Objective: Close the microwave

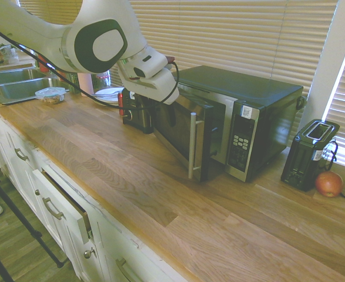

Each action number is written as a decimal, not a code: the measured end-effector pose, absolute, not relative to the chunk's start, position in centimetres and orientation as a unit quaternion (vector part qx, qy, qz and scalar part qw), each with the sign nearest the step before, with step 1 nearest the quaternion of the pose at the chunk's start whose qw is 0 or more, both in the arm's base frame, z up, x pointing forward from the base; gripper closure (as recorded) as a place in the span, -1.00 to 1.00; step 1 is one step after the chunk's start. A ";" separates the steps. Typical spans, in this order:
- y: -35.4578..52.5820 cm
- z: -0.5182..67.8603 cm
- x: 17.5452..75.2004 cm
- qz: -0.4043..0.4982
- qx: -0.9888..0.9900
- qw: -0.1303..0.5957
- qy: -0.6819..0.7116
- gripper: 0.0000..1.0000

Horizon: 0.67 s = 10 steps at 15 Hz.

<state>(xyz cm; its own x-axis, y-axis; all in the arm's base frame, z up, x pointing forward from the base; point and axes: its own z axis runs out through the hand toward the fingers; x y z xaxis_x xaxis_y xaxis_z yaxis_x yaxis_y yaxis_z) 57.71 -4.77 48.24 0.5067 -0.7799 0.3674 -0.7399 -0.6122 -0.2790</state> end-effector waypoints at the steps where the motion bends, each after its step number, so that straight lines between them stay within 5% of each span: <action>1: -4.9 48.4 58.4 -0.235 -0.865 0.043 0.440 -1.00; 10: -8.9 48.7 65.5 -0.246 -0.850 0.037 0.465 -1.00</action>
<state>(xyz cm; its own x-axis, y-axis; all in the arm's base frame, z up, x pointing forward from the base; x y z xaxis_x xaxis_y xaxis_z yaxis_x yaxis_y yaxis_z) 65.50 -8.86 48.71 0.4477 -0.8081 0.3828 -0.7713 -0.5656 -0.2919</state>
